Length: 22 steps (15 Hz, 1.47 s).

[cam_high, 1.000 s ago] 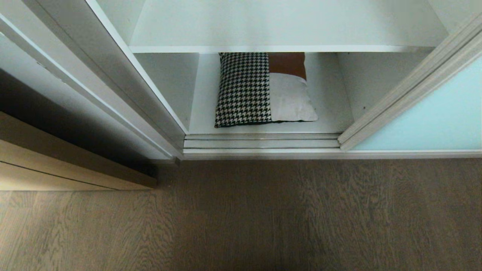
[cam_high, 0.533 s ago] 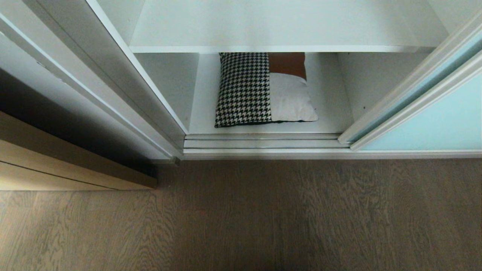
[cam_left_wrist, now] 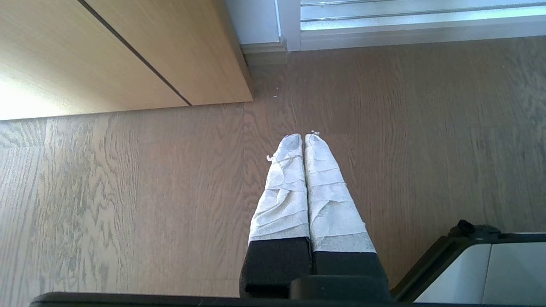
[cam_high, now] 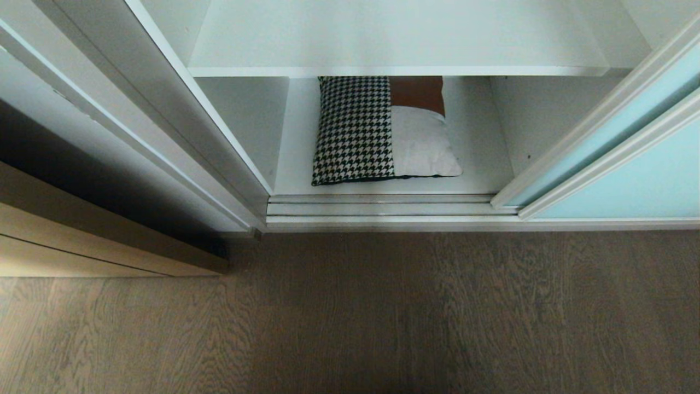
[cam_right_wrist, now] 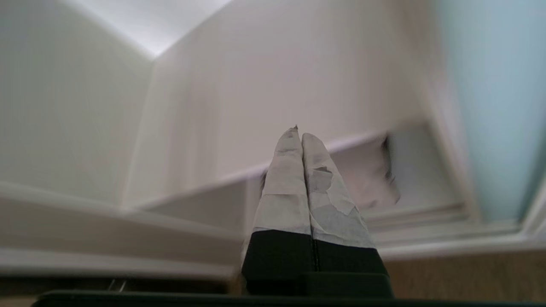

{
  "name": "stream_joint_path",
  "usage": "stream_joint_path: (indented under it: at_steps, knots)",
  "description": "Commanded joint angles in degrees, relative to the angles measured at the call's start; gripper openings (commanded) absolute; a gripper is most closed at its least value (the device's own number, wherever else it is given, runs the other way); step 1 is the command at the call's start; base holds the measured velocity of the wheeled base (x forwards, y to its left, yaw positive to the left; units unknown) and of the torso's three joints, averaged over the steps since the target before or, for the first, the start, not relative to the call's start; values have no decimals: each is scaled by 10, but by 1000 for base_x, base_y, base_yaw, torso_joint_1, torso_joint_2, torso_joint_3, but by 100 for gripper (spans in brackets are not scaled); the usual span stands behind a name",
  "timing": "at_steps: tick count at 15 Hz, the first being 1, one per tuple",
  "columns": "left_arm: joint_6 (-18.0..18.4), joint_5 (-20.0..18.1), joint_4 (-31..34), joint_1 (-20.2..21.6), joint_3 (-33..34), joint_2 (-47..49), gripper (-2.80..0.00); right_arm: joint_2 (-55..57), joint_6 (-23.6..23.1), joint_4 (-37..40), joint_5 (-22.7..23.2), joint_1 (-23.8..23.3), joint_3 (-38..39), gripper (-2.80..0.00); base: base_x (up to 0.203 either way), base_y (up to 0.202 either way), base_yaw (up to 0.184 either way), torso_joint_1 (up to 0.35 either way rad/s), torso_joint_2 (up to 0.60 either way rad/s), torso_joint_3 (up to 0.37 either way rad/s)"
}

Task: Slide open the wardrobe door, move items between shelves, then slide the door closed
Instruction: Open the door

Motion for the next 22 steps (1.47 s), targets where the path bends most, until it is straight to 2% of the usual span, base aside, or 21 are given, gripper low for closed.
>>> stream_joint_path:
  at_steps: [1, 3, 8, 13, 15, 17, 18, 22]
  knots:
    - [1, 0, 1, 0, 1, 1, -280, -50, -2, -2, 17, 0, 44, -280, 0, 0, 0, 0, 0, 0]
    - [1, 0, 0, 0, 1, 1, -280, -79, -12, -3, 20, -1, 87, -280, 0, 0, 0, 0, 0, 0]
    - [0, 0, 0, 0, 1, 1, -280, -198, -105, -2, 42, 1, 236, -280, 0, 0, 0, 0, 0, 0]
    - [0, 0, 1, 0, 1, 1, -280, -345, -250, 9, 44, 2, 397, -280, 0, 0, 0, 0, 0, 0]
    - [0, 0, 0, 0, 1, 1, -280, -386, -287, 9, 35, 26, 451, -280, 0, 0, 0, 0, 0, 0]
    - [0, 0, 0, 0, 1, 1, -280, -423, -376, 6, 10, 52, 515, -280, 0, 0, 0, 0, 0, 0]
    - [0, 0, 1, 0, 1, 1, -280, -441, -394, 6, 5, 61, 531, -280, 0, 0, 0, 0, 0, 0]
    - [1, 0, 0, 0, 1, 1, -280, -508, -404, 15, -2, 98, 623, -280, 0, 0, 0, 0, 0, 0]
